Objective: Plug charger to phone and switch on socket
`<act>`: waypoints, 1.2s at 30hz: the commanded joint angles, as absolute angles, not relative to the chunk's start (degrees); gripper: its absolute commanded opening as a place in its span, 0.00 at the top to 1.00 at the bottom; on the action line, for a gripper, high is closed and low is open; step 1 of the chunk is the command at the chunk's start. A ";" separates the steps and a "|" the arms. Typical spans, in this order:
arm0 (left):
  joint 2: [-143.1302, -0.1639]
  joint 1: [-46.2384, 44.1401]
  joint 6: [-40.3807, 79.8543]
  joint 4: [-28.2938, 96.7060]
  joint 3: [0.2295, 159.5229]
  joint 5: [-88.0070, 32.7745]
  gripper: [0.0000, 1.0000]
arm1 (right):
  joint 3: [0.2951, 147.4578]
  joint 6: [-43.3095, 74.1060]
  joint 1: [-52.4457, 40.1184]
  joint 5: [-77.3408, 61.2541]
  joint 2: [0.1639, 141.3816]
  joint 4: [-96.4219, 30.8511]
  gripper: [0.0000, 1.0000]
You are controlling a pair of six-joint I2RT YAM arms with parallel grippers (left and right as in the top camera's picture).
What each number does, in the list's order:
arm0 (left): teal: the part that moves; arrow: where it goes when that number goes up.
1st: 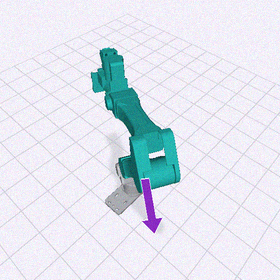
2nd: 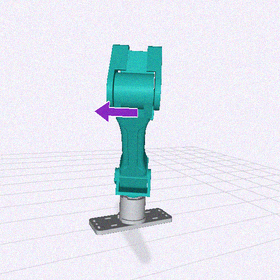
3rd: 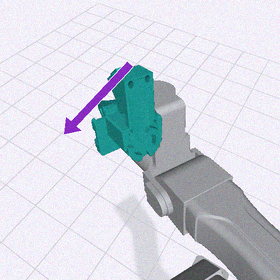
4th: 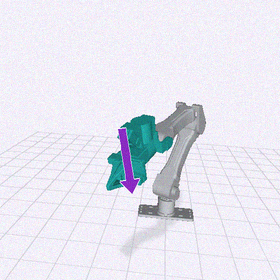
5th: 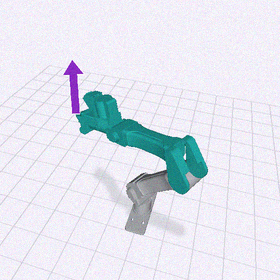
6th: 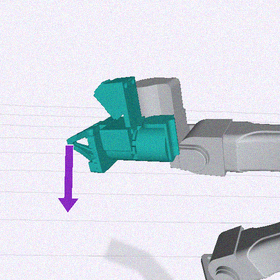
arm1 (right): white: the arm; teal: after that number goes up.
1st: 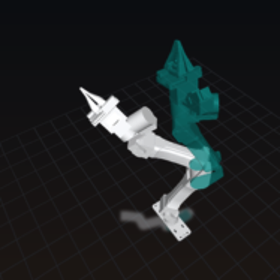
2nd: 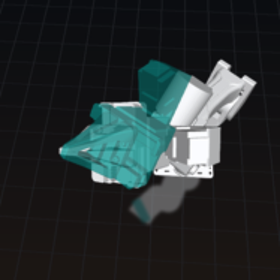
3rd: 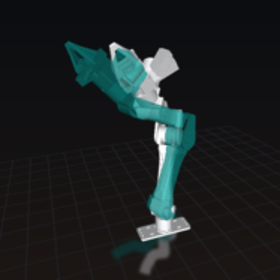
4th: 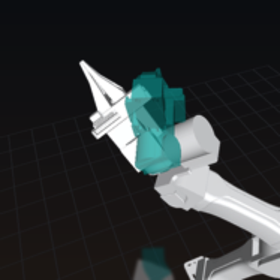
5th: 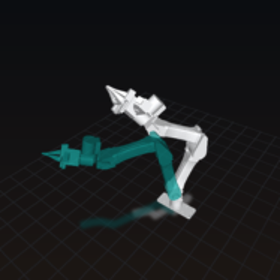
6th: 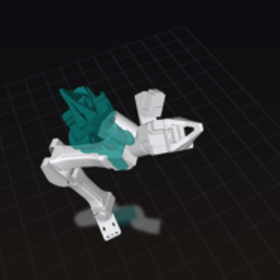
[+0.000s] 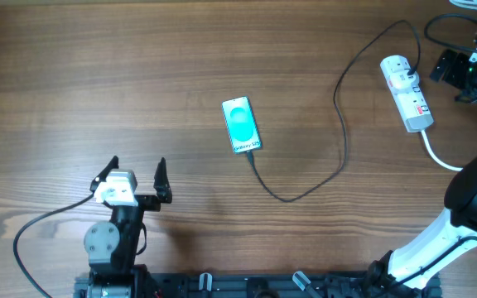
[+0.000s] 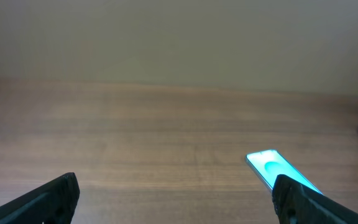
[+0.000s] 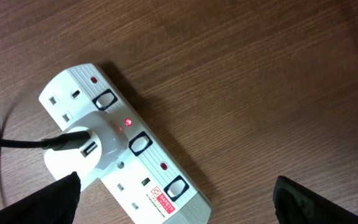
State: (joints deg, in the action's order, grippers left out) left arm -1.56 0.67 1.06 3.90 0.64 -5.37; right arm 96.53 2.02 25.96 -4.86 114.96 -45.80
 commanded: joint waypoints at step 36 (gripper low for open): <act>-0.16 -0.49 -8.60 4.38 0.32 -1.85 0.00 | 97.41 1.54 25.74 -4.47 114.91 -45.65 0.00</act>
